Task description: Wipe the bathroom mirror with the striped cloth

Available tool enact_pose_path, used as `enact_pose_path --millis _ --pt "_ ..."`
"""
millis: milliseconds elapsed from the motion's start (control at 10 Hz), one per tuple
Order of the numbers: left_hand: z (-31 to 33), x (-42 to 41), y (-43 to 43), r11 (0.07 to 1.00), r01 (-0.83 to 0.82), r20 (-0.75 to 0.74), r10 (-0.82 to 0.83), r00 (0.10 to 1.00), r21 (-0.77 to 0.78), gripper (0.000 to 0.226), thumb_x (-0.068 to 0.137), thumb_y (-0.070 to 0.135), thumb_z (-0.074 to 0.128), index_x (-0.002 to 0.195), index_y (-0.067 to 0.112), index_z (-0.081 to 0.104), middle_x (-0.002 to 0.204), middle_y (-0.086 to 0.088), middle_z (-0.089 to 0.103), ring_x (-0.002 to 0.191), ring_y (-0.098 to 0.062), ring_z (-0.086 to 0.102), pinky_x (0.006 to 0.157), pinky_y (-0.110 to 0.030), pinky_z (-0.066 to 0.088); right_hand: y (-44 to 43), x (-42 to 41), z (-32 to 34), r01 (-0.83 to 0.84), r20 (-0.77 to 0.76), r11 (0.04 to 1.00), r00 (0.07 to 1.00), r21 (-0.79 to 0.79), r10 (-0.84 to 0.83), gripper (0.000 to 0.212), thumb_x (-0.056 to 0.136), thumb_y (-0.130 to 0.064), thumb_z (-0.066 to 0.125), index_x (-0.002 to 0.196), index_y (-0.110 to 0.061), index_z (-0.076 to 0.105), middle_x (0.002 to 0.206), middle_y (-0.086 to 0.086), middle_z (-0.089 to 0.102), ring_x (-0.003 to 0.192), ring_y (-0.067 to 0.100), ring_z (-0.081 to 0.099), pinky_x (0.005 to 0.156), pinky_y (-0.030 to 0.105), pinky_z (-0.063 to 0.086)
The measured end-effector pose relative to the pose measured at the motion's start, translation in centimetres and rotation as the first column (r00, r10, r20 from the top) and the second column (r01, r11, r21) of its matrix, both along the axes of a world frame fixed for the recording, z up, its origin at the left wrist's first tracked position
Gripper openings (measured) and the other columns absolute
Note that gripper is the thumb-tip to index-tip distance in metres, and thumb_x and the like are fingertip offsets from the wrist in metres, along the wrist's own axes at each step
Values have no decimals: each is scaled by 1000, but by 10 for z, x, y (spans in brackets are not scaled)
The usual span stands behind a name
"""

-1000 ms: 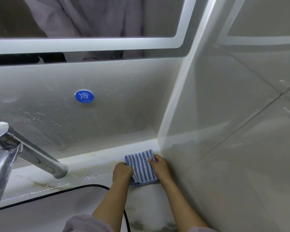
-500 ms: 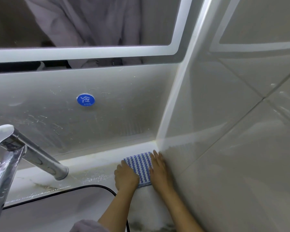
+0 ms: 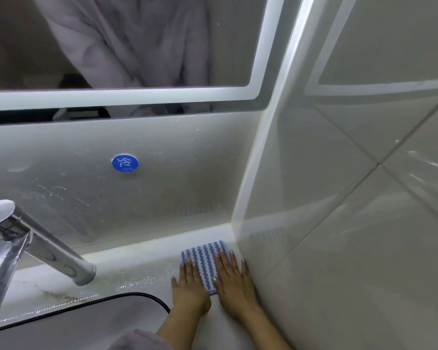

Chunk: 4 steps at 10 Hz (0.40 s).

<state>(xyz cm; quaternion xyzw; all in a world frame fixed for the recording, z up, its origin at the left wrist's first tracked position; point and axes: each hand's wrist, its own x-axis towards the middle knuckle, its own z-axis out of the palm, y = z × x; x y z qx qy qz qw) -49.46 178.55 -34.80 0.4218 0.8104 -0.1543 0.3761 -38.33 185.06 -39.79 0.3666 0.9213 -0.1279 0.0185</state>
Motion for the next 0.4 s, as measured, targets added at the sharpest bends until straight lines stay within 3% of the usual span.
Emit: enact_pose_path --millis 100,200,300,400 --pt "2 -3 2 999 30 -7 -30 1000 -25 76 100 32 30 143 0 -23 152 -14 -32 142 -30 -25 118 -48 -5 2 -1 -4 11 95 997 996 -72 -4 61 101 -40 17 149 -21 -17 155 -6 -26 139 15 -32 95 27 -36" --pt "10 -5 2 997 64 -21 -65 998 -50 80 99 47 27 144 2 -21 154 -13 -28 144 -28 -22 118 -49 -6 5 -5 4 0 108 997 994 -77 8 63 101 -41 20 150 -20 -13 155 -14 -25 140 14 -30 88 24 -40" --pt "22 -5 3 998 65 -46 -64 997 10 81 97 56 19 147 2 -15 157 -11 -21 145 -25 -18 118 -48 -8 8 -5 28 16 34 981 999 192 -23 68 80 -51 53 138 -17 48 156 -25 0 143 18 -21 108 30 -18" --pt "29 3 -2 988 60 -105 -45 993 142 75 98 53 14 148 4 -11 158 -9 -15 146 -24 -16 118 -46 -9 2 -6 40 68 -82 929 996 364 -41 67 51 -59 71 108 -24 73 159 2 -14 145 23 -17 114 35 -6"
